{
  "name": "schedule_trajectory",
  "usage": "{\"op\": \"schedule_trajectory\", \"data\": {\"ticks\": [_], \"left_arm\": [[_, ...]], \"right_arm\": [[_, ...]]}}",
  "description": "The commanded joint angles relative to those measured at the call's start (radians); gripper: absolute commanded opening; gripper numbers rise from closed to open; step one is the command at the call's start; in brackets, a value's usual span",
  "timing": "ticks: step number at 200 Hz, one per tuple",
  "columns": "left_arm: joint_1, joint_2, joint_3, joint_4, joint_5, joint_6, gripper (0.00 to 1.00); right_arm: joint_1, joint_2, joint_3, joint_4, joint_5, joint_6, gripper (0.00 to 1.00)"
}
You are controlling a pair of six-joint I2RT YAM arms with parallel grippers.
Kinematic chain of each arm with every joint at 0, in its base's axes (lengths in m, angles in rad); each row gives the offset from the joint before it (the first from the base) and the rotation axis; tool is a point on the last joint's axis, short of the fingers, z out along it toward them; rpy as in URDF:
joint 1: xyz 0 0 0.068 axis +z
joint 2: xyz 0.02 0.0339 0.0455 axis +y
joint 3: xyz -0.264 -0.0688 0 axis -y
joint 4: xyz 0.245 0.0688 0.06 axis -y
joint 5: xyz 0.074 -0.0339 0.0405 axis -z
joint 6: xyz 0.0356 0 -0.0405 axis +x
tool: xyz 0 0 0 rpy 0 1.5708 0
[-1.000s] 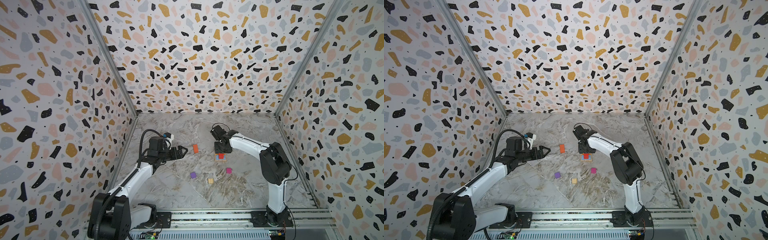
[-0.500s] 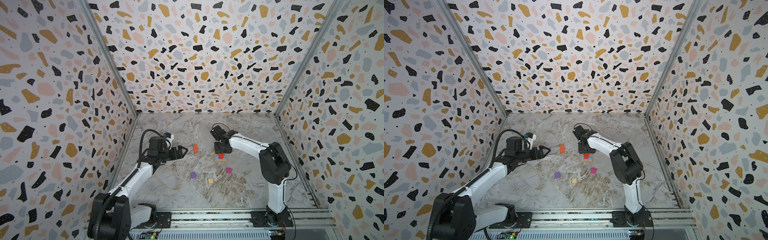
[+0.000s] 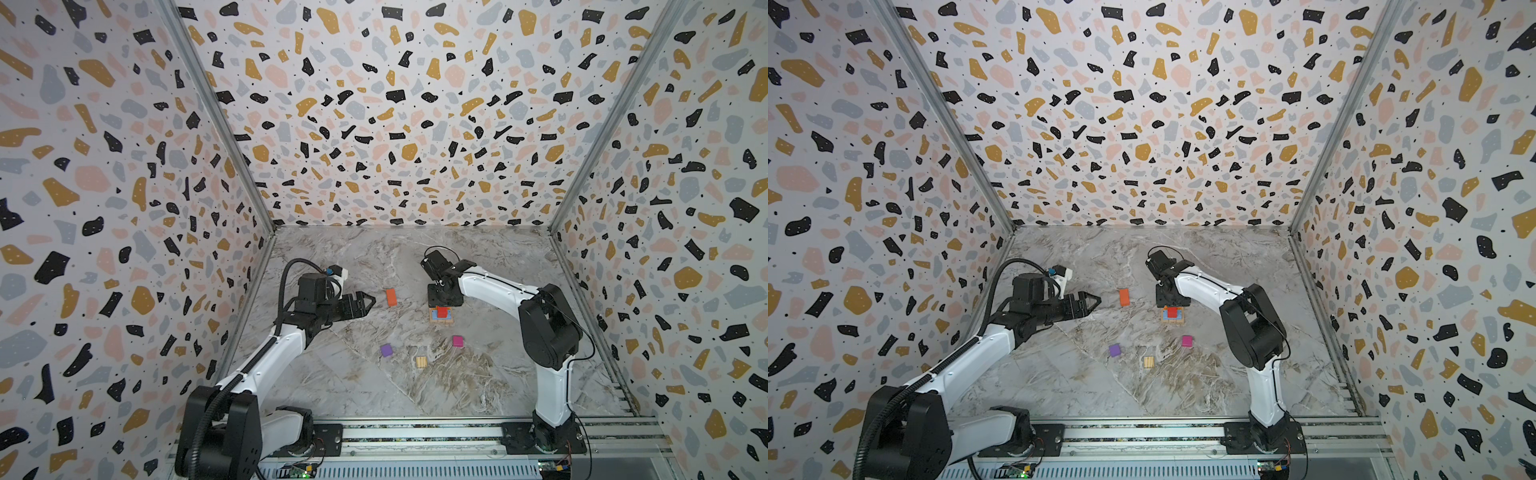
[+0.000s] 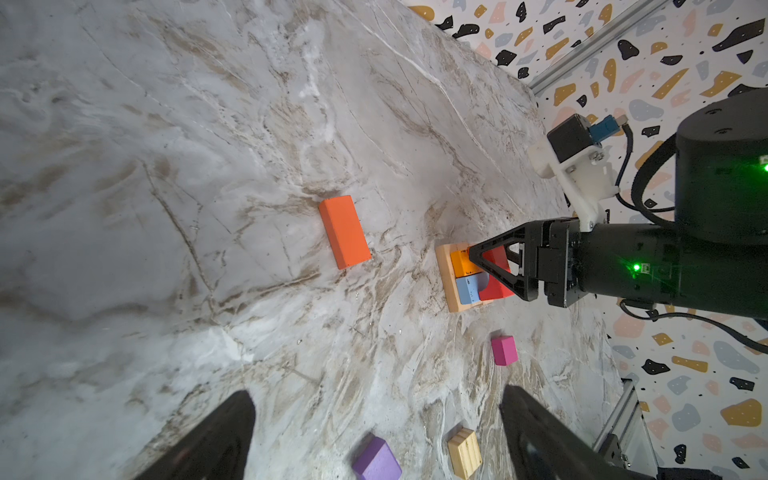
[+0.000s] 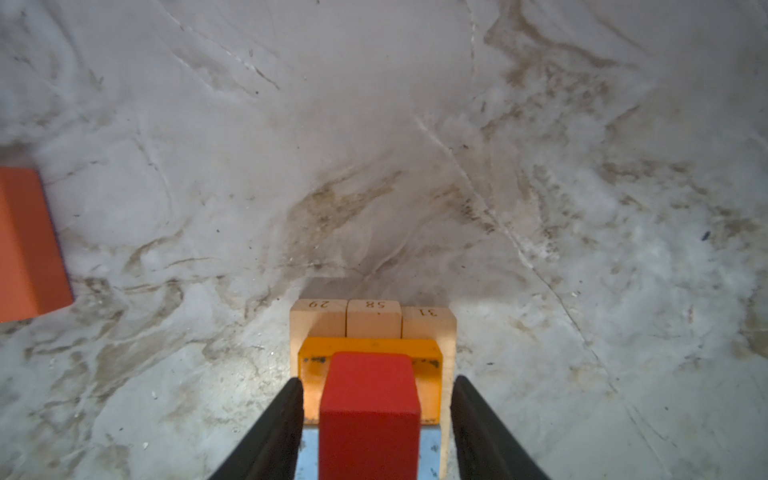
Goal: Build the wood block tower
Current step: 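Move the right gripper over the orange-red rectangular block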
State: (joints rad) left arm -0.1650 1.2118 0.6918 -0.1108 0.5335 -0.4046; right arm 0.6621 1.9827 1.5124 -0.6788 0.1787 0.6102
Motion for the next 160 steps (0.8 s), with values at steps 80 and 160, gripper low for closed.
{"op": "schedule_trajectory", "data": {"ticks": [80,160], "left_arm": [[-0.004,0.000,0.018,0.000,-0.022,0.018,0.94],[0.025,-0.015,0.025,-0.012,-0.053,0.023,0.94]], "right_arm": [[0.059,-0.190,0.114,-0.020,-0.065,-0.173,0.66],[0.097,-0.018,0.319,-0.061,-0.129,-0.223,0.88]]}}
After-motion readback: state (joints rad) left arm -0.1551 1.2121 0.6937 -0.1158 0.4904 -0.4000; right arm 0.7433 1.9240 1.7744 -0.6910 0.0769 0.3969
